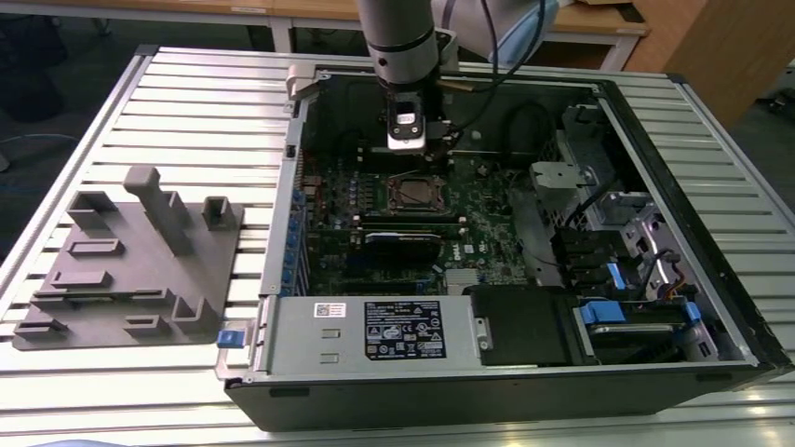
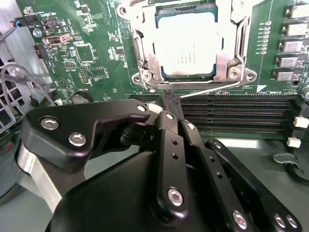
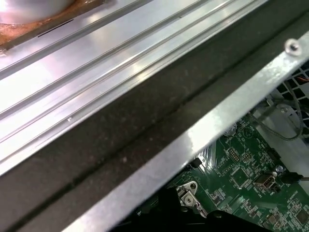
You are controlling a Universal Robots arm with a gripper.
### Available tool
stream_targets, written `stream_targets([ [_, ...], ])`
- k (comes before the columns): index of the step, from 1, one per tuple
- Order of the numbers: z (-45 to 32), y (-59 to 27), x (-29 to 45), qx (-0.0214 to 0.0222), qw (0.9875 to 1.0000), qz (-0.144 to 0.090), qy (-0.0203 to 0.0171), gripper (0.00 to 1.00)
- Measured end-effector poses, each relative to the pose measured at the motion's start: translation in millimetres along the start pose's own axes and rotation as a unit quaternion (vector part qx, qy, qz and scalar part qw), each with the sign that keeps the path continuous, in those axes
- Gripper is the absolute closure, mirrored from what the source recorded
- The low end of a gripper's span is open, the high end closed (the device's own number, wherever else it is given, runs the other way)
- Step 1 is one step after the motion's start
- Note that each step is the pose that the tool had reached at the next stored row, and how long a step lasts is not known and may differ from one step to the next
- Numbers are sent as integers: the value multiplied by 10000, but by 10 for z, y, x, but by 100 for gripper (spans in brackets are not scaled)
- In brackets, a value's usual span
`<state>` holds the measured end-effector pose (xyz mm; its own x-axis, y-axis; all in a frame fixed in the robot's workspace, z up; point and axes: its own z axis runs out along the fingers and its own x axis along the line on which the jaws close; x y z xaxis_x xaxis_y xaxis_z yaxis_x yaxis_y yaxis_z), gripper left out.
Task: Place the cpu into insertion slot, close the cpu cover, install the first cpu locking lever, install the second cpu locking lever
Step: 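Install the first cpu locking lever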
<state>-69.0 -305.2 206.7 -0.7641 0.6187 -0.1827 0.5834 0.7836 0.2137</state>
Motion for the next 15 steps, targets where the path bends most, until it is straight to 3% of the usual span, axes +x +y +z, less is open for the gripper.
stream_targets([
  [4, 5, -24, 29, -96, 9999, 24, 49, 89],
  [7, 8, -32, 40, -212, 9997, 46, 118, 89],
  [15, 15, -56, 27, -231, 9996, 4, 138, 89],
])
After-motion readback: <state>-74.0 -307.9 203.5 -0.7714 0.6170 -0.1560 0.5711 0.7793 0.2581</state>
